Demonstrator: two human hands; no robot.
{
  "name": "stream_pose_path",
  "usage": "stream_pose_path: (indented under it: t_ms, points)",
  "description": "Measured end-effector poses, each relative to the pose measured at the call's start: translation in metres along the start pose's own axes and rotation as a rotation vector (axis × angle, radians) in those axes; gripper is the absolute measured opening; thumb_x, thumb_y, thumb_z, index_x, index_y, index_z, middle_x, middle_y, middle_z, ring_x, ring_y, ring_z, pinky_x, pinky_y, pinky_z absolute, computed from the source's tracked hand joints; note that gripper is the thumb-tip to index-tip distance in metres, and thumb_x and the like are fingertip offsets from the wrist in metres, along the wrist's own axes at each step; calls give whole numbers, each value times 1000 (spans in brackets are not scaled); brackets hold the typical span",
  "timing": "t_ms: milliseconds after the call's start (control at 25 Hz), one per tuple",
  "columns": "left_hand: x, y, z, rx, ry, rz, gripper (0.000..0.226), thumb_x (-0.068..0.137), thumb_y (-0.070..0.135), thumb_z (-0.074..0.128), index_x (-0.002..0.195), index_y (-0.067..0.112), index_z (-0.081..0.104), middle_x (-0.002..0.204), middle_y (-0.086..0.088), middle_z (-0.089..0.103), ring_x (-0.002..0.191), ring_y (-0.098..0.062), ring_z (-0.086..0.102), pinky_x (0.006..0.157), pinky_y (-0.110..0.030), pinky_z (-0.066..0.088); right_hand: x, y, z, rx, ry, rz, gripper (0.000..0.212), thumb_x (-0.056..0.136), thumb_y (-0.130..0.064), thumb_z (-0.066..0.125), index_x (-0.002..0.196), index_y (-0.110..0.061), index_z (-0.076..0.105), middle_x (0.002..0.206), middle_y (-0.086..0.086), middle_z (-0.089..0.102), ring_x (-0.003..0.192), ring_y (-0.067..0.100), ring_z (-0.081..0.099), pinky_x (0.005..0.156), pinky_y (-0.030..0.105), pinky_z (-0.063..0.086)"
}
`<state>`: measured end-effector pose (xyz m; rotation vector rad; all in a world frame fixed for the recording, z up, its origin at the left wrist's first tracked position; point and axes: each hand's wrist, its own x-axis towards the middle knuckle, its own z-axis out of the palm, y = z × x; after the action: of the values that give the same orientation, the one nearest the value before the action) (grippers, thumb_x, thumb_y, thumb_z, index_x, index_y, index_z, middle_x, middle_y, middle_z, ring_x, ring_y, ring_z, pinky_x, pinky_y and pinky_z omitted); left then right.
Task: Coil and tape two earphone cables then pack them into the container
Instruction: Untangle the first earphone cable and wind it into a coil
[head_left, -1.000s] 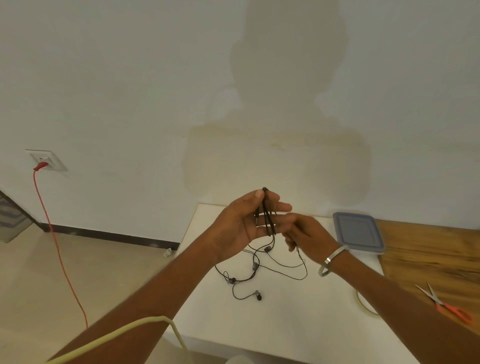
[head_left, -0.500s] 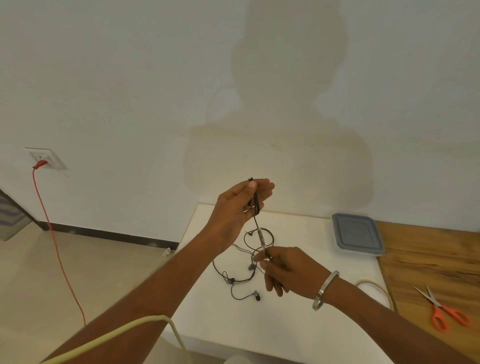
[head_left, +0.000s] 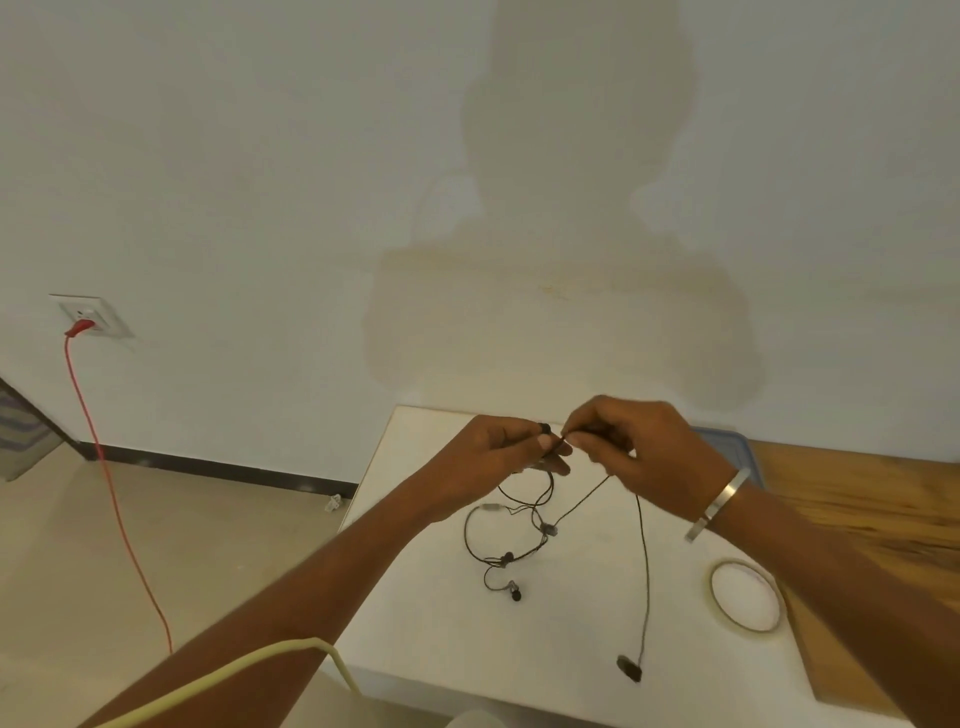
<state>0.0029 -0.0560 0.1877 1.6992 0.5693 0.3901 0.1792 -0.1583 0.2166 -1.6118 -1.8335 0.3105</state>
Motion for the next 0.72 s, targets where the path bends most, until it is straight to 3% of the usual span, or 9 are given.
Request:
stream_pose_path:
  t_ms: [120,280,440,600,720]
  points:
    - [0,0,0,-107,-57,-25,28,101,24,48,109,8,70,98,-14,75,103,-30,67,89,-37,41,12,3,-7,-39,46,-6,8,87,-20,62,93,-16,66,78,-14,65,70,-1,61,65,10,47]
    - [-1,8,3,-310,-152,-5,26,100,22,45,98,11,68,77,-5,65,93,-33,69,90,-38,48,18,10,-3,-3,81,19,11,90,-16,57,95,-14,67,73,-16,60,72,-7,58,63,5,43]
    - [1,22,6,-571,-139,62,25,100,21,41,90,11,62,70,-2,58,83,-27,71,88,-44,54,20,17,13,43,73,53,18,94,-17,49,97,-13,66,73,-1,66,69,7,60,60,9,45]
    - [5,30,5,-723,-112,115,22,98,22,43,93,10,61,75,-3,61,87,-28,65,102,-64,41,19,21,26,240,71,212,19,96,-18,46,93,-17,65,76,7,68,71,20,65,66,26,53]
    - [6,37,1,-799,-50,163,23,99,22,43,96,10,63,79,-3,64,94,-32,62,106,-65,35,13,20,28,249,9,200,26,97,-19,43,79,-28,60,62,-3,64,59,9,64,61,19,53]
